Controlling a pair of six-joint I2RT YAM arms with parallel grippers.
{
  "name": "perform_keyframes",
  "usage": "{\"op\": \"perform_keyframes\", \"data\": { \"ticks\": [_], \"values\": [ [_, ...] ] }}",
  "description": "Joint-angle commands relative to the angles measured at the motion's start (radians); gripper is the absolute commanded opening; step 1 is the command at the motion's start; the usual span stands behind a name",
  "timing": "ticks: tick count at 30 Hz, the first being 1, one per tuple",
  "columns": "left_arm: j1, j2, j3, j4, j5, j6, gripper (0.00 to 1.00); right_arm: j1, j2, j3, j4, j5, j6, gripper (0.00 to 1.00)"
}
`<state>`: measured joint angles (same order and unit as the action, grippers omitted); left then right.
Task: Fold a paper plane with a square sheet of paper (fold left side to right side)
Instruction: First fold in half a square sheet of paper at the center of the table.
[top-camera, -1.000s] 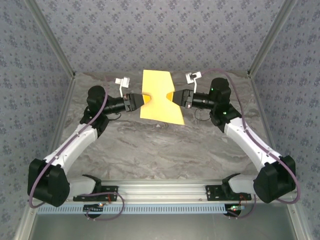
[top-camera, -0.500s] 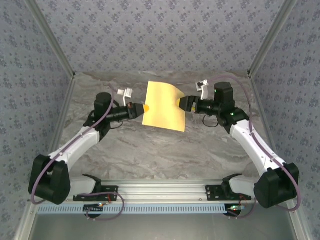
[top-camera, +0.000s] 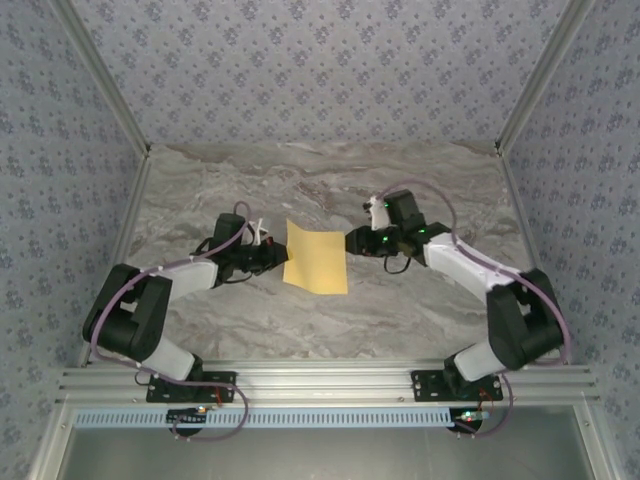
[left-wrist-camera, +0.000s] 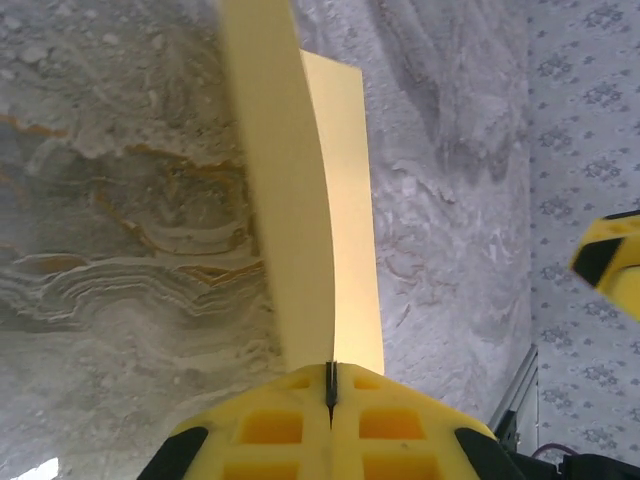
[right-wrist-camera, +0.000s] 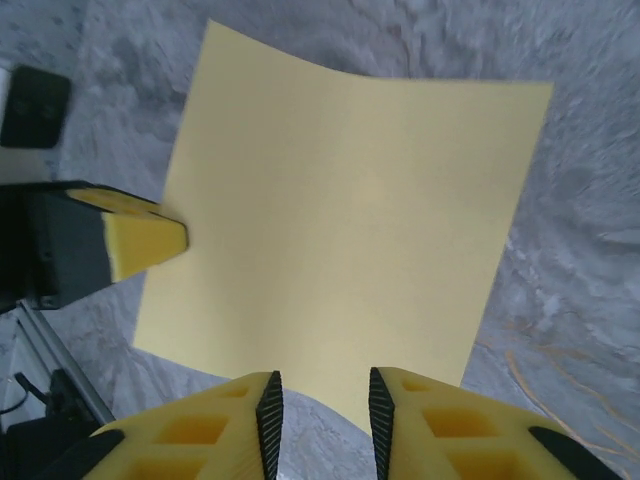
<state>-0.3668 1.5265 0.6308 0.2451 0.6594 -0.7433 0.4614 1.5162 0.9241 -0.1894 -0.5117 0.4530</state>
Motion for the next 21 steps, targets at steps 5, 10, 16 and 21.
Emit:
{"op": "perform_keyframes", "data": {
  "ticks": [5, 10, 16, 21],
  "values": [
    [-0.004, -0.014, 0.024, -0.078, -0.028, 0.074, 0.0, 0.052, 0.208, 0.035, 0.07, 0.058, 0.08, 0.22],
    [-0.005, -0.016, 0.034, -0.071, -0.004, 0.07, 0.03, 0.079, 0.306, 0.086, 0.001, 0.085, 0.07, 0.21],
    [-0.051, -0.001, 0.091, -0.054, 0.019, 0.053, 0.21, 0.092, 0.344, 0.092, -0.068, 0.141, 0.061, 0.21],
    [-0.116, 0.048, 0.145, -0.009, 0.025, 0.022, 0.38, 0.09, 0.348, 0.075, -0.058, 0.143, 0.056, 0.21]
  ]
}}
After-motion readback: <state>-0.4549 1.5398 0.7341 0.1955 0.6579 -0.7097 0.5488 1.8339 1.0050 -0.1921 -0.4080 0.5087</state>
